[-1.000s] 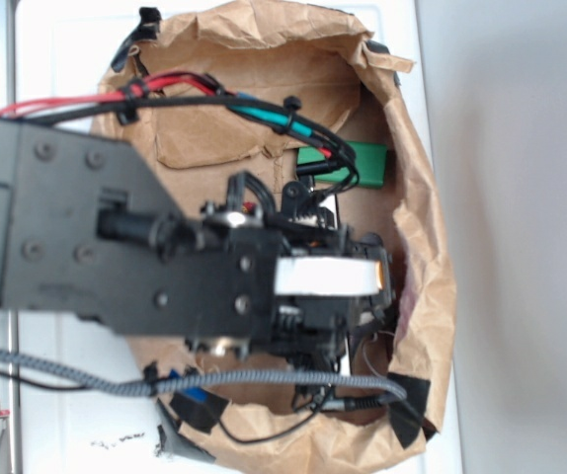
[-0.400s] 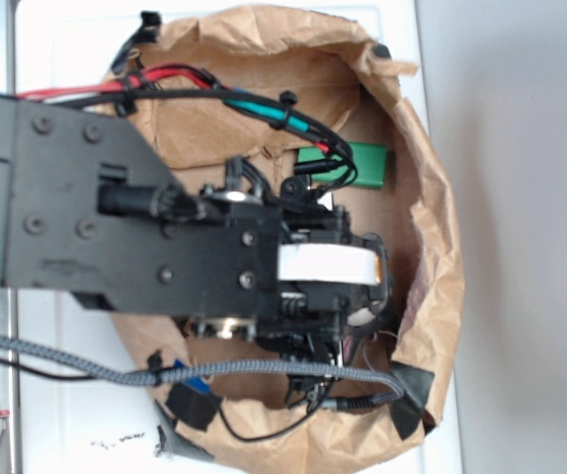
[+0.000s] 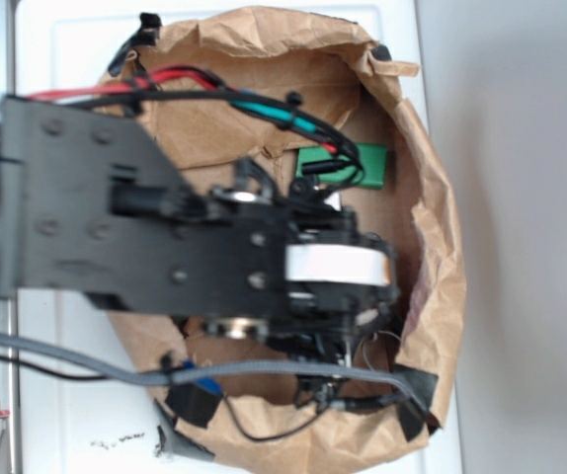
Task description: Grab the gray animal.
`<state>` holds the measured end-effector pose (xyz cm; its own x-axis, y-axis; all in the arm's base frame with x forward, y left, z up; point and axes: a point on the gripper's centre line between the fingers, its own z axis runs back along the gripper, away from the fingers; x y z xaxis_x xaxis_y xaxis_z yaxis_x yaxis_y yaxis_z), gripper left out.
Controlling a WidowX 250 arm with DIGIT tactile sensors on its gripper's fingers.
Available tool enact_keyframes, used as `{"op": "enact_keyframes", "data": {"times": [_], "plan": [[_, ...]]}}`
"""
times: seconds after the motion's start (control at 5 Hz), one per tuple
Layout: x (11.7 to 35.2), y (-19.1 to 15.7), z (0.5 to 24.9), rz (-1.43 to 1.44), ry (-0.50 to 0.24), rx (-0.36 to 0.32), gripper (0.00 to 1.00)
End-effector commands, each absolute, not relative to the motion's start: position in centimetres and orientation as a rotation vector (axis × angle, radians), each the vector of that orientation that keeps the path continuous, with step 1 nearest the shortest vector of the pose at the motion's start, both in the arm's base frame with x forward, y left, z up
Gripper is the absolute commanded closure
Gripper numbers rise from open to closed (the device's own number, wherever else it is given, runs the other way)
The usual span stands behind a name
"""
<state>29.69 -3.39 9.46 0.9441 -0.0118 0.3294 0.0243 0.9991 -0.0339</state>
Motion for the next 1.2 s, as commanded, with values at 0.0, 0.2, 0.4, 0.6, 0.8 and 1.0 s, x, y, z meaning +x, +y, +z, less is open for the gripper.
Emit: {"op": "enact_keyframes", "data": {"times": [0.0,0.2,0.4,0.6,0.8,1.0], "plan": [[32.0,-4.2,8.1,0.062,-0.366,-0.109,0.0],[33.2,-5.4,5.7,0.064,-0.384,-0.095,0.0],[30.1,-4.2,4.1,0.065,-0.38,-0.069,0.0],[30.1,-4.1,3.4,0.056,-0.387,-0.055,0.0],[30.2,-3.8,3.6,0.055,-0.42,-0.063,1.0],[30.5,-3.3,4.3,0.049,-0.412,-0.086,1.0]]}}
